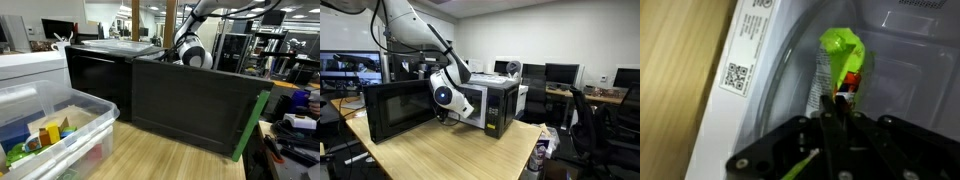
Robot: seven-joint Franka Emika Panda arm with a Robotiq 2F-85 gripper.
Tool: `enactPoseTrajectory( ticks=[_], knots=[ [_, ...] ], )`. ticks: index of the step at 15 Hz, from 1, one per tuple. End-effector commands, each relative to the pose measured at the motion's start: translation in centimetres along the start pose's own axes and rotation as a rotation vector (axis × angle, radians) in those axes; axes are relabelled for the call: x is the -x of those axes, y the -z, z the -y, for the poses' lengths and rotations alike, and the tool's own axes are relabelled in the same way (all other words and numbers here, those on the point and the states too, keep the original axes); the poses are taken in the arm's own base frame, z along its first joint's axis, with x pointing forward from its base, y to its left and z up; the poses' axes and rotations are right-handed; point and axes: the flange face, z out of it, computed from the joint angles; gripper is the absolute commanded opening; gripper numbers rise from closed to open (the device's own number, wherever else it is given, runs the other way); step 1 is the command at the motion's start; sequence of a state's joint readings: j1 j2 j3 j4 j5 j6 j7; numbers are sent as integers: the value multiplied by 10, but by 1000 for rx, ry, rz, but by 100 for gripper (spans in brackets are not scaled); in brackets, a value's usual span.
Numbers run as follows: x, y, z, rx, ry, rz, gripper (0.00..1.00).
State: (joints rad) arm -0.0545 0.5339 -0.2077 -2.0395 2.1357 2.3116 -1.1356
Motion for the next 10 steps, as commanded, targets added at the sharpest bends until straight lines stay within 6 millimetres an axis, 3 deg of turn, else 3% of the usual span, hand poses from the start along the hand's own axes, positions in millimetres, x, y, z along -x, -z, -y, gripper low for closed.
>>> enactPoseTrajectory(
  ticks=[1,3,7,10],
  knots=[
    [1,-5,0,31,14,-23,40],
    [0,-5,-1,48,14,-25,58],
    [-3,-4,3,52,17,-28,87],
    [-5,1,6,47,21,-26,100]
  ],
)
